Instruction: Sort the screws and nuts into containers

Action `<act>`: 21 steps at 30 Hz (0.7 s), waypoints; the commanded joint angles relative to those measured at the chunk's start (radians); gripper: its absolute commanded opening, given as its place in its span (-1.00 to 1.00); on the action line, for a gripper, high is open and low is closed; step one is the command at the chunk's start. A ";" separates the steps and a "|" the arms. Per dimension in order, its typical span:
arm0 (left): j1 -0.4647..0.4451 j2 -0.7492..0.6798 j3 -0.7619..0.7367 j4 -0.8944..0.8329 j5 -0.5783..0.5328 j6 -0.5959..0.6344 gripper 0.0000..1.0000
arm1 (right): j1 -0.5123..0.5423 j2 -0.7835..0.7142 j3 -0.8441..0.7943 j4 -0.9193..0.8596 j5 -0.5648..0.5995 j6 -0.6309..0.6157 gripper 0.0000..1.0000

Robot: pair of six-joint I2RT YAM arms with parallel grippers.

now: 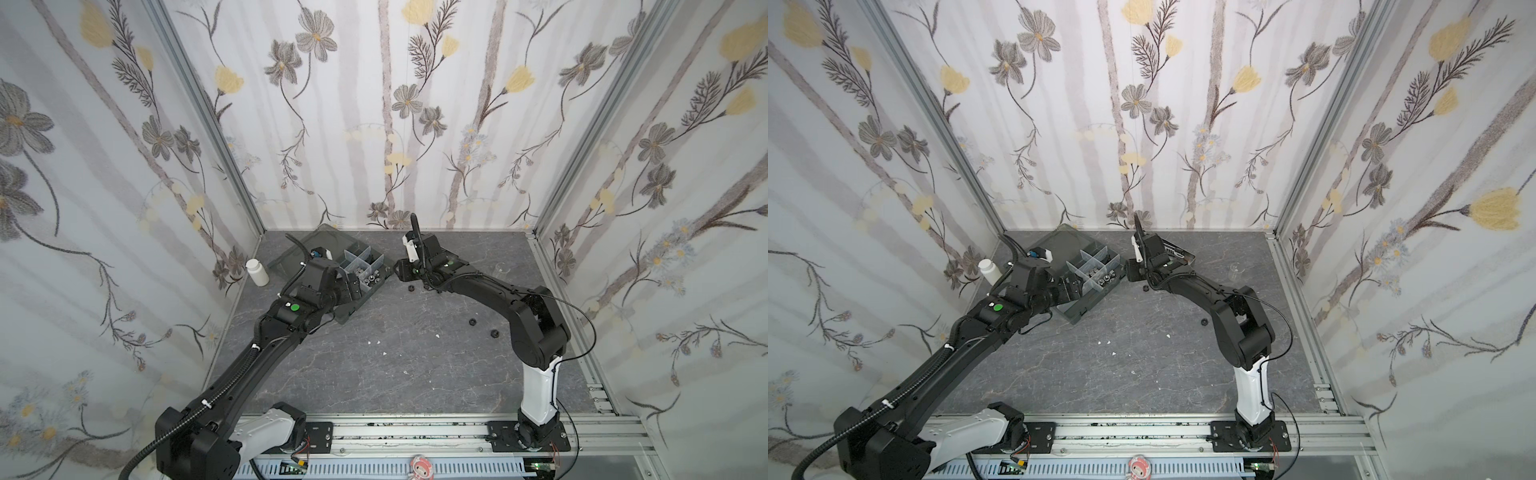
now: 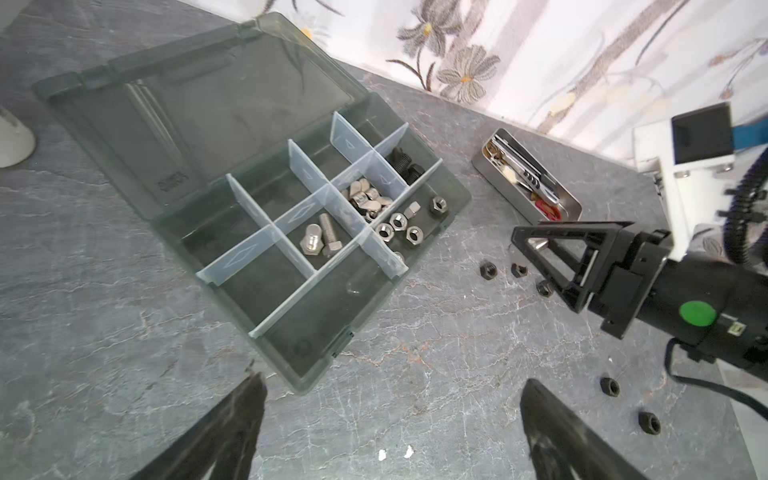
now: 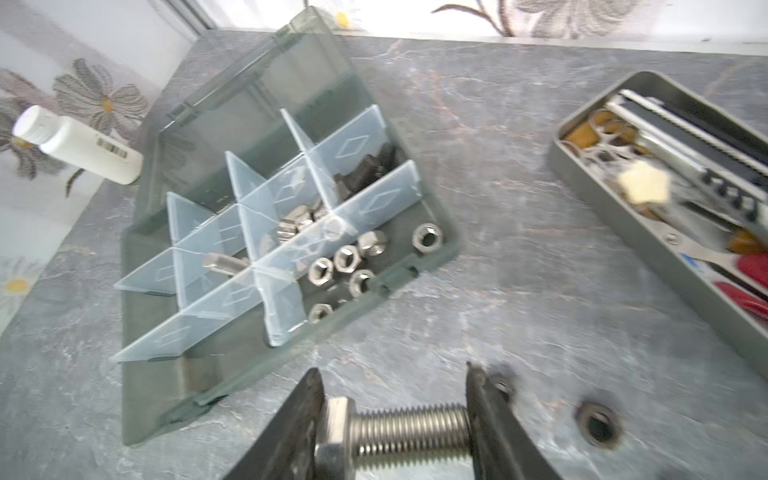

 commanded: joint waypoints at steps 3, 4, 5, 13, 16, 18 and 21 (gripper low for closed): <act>0.041 -0.072 -0.032 -0.023 -0.013 -0.006 0.92 | 0.057 0.095 0.139 0.028 -0.034 0.000 -0.13; 0.046 -0.086 -0.037 -0.026 -0.015 -0.006 0.92 | 0.065 0.112 0.163 0.029 -0.039 0.000 -0.13; 0.052 -0.097 -0.044 -0.028 -0.016 -0.005 0.92 | 0.074 0.127 0.182 0.032 -0.044 -0.001 -0.13; 0.072 -0.143 -0.085 -0.033 -0.006 0.004 0.93 | 0.140 0.263 0.322 0.086 -0.084 0.014 -0.12; 0.075 -0.154 -0.088 -0.036 -0.007 0.010 0.92 | 0.160 0.313 0.374 0.103 -0.095 0.028 -0.11; 0.077 -0.161 -0.089 -0.038 -0.007 0.013 0.92 | 0.171 0.341 0.399 0.118 -0.105 0.042 -0.11; 0.079 -0.168 -0.094 -0.040 -0.004 0.018 0.93 | 0.176 0.381 0.437 0.131 -0.111 0.055 -0.10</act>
